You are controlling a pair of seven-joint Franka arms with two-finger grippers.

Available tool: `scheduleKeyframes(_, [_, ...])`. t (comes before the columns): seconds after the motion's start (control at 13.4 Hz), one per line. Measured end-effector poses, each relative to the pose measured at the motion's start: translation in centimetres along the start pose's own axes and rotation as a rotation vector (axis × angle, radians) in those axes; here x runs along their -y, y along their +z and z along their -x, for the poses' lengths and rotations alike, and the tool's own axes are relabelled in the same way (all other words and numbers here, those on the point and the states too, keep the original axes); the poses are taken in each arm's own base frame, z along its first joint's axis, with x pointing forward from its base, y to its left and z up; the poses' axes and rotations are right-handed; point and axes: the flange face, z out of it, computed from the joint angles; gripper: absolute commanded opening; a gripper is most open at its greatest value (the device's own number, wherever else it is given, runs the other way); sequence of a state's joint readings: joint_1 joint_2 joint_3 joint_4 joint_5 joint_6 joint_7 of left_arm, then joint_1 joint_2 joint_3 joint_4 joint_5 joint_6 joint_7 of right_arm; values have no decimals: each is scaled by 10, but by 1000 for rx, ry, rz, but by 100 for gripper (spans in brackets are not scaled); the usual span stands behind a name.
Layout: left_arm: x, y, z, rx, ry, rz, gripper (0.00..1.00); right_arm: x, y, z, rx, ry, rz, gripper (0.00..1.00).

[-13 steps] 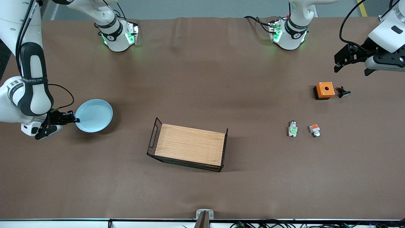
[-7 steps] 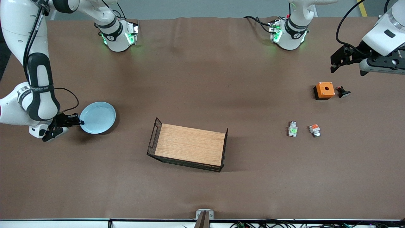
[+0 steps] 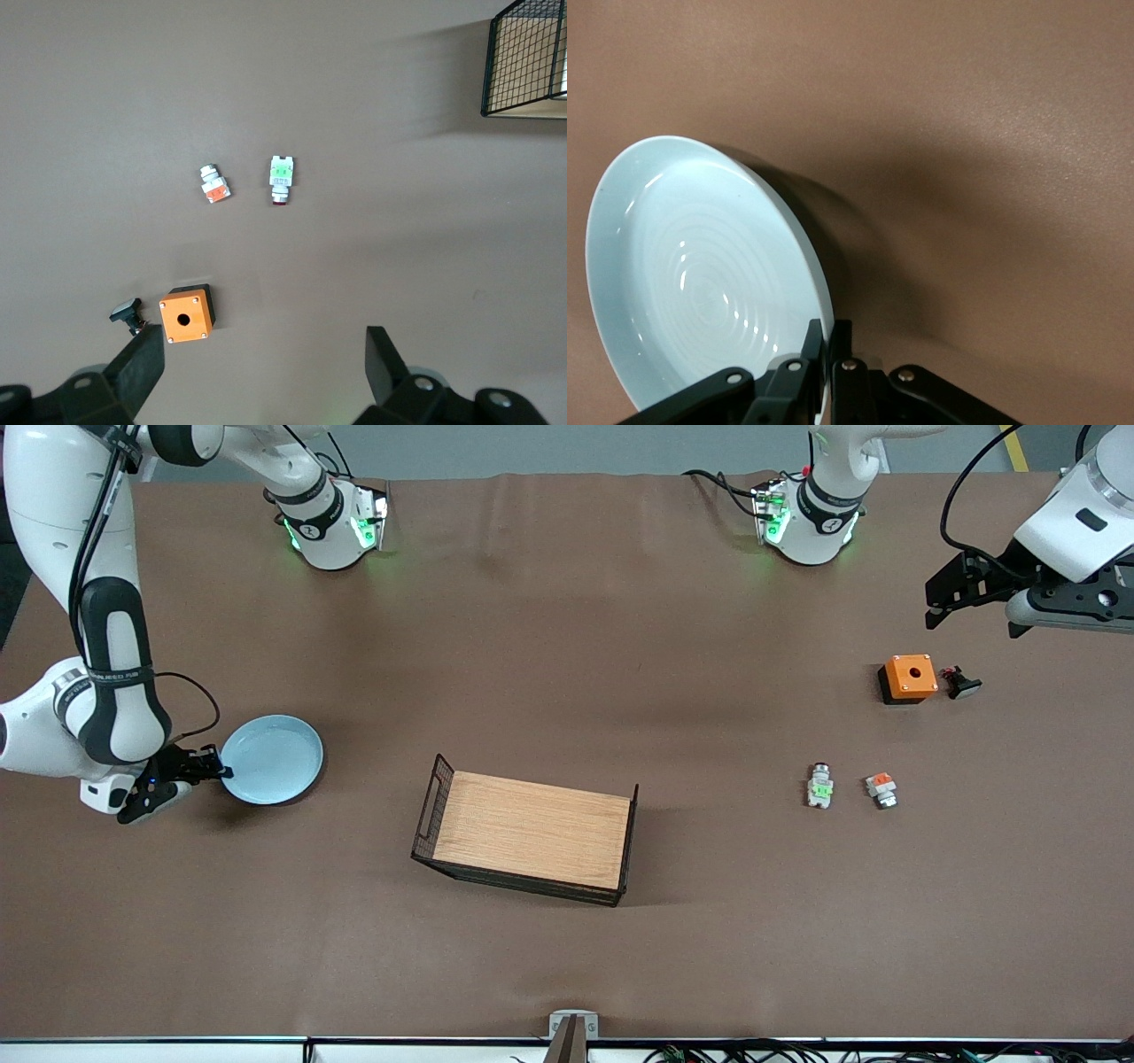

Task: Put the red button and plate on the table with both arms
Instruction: 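Lower the plate onto the table and open the right gripper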

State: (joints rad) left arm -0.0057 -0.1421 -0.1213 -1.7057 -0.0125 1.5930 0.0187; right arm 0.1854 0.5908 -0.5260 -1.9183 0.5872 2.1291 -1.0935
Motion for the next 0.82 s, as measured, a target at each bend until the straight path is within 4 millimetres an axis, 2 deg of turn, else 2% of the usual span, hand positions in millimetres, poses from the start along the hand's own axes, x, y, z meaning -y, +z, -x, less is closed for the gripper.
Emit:
scheduleKeyframes(0.22, [11,1,0,3,-21,0,100,0,1,-1,0,-2,2,21])
scheduleKeyframes(0.37, [12,2,0,3,-23,0,100,0,0,-2,0,-4,3,37])
scheduleKeyframes(0.45, [12,2,0,3,-23,0,100,0,0,-2,-2,-5,4,55])
scheduleKeyframes(0.52, [12,2,0,3,-24,0,100,0,-3,-5,-5,-9,6,90])
scheduleKeyframes(0.6, [12,2,0,4,-24,0,100,1,-7,-9,-8,-16,2,100])
scheduleKeyframes(0.82, [12,2,0,4,-24,0,100,9,-27,-27,5,-27,-36,100])
